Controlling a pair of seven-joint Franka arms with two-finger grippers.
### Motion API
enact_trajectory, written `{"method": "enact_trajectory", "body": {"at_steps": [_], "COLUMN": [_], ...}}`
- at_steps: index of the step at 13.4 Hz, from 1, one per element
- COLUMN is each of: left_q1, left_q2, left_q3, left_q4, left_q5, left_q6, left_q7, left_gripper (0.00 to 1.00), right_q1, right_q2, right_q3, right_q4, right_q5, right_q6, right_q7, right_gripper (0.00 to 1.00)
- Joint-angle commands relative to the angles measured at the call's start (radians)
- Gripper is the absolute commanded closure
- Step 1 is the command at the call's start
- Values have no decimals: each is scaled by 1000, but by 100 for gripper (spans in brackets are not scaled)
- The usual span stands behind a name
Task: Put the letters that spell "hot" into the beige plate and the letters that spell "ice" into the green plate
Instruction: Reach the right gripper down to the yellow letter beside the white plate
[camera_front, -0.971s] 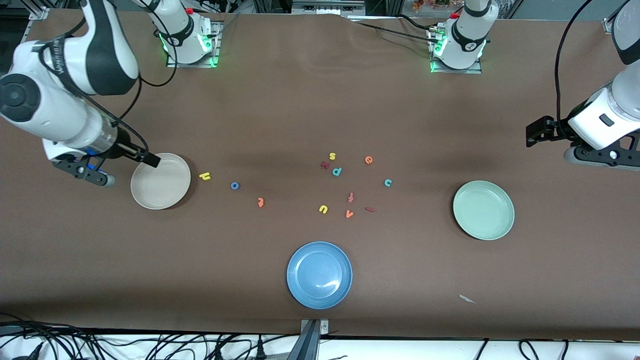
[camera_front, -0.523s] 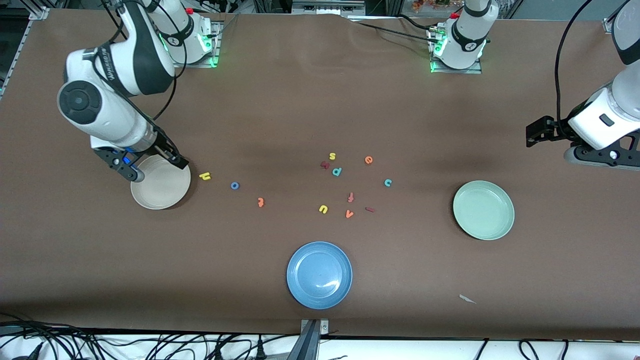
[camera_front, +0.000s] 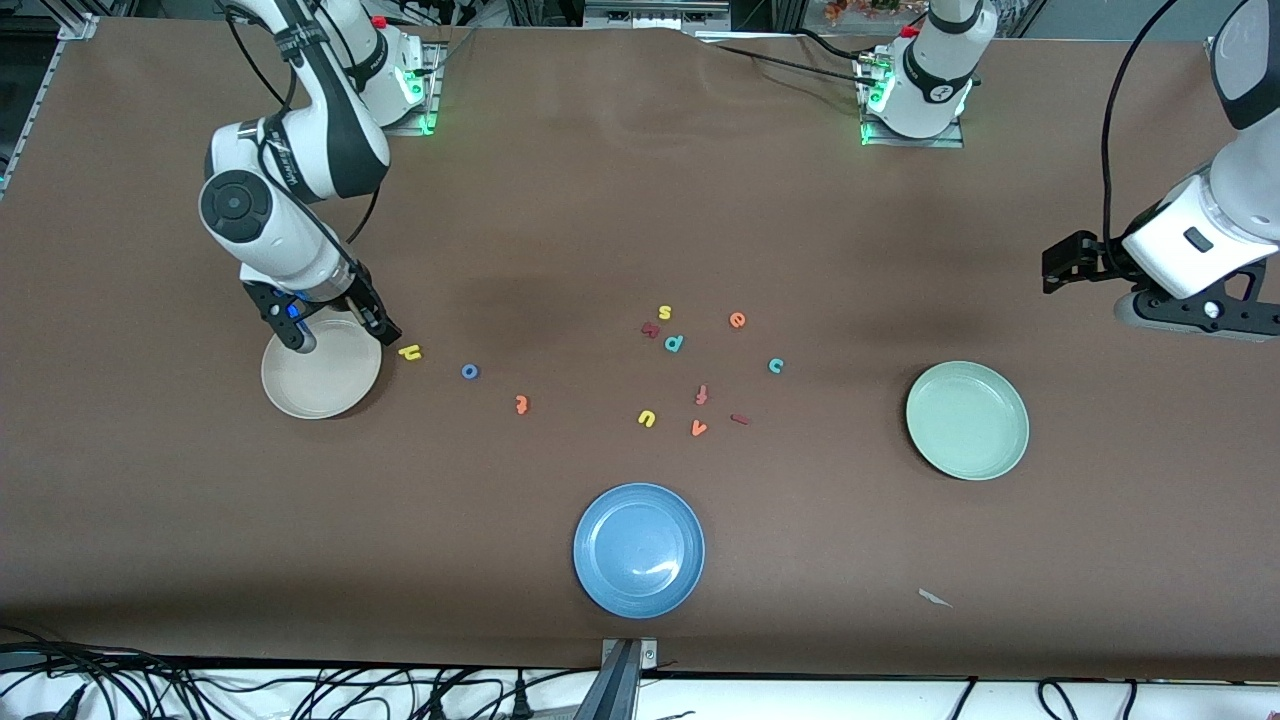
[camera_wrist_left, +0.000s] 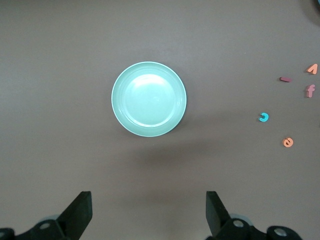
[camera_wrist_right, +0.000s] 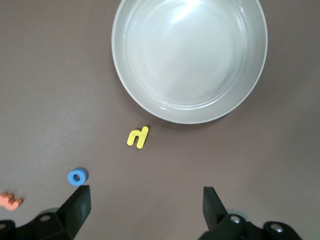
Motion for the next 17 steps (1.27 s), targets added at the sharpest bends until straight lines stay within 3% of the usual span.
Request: {"method": "enact_trajectory", "body": {"at_steps": [1,10,13,17], "left_q1": [1,-3,-7,-9], "left_q2": [-6,13,20,54], "left_q3": [1,-33,-65,-169], "left_q4": [0,-22,-55,-121], "left_q5": [-30,-56,-64,-63], "left_q6": [-4,53,97,189], "left_q7": [14,11,-11,-150], "left_gripper": [0,0,0,0], "right_q1": [-7,-12,-19,-21], "right_q2": [-10,211,262,303], "right_q3": [8,2,-1,-1], "right_q4": [-29,34,54,79], "right_q5": [12,10,-5,-5], "right_q6": [57,185,194,198], "right_q7": [45,104,91,100], "right_gripper": [1,1,0,1]}}
